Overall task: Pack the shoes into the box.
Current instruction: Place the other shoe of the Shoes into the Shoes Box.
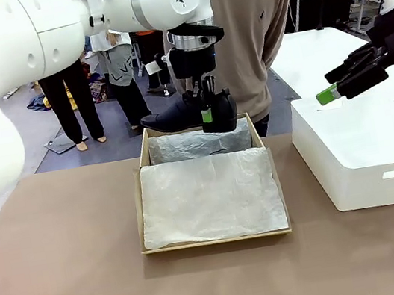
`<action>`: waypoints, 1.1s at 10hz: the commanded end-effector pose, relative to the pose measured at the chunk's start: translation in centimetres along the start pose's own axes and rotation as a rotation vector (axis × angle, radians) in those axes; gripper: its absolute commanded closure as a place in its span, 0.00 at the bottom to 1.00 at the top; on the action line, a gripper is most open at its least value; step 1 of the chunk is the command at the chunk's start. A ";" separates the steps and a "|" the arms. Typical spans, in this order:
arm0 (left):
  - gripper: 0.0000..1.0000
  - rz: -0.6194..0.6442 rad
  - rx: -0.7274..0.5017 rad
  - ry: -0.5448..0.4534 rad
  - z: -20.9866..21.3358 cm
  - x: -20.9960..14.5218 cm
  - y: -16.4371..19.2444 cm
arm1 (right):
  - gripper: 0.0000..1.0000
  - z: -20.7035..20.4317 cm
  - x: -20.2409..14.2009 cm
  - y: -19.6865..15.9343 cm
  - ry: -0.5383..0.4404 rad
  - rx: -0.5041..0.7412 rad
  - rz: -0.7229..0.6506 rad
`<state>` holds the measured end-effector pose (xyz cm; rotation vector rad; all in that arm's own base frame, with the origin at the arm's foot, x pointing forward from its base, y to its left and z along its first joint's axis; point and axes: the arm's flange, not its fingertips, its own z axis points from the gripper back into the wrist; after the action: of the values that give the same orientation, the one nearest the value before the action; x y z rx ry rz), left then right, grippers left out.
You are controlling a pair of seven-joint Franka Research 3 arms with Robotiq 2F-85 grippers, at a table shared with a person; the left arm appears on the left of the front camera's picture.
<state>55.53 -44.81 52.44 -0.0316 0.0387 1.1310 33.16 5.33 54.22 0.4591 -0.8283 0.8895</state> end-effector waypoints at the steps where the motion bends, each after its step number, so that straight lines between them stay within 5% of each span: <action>1: 1.00 0.114 -0.012 0.000 0.3 -1.5 -0.2 | 0.00 -0.1 0.1 -0.2 -0.016 0.012 0.014; 6: 1.00 0.321 -0.037 -0.079 -0.8 -4.0 -0.9 | 0.00 -0.1 0.1 -0.2 -0.016 0.012 0.014; 11: 1.00 0.352 -0.104 -0.056 -2.8 -4.2 -2.4 | 0.00 -0.1 0.1 -0.2 -0.016 0.012 0.014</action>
<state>55.39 -49.27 48.96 -0.0887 -0.0481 1.4215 33.16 5.33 54.22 0.4591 -0.8282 0.8895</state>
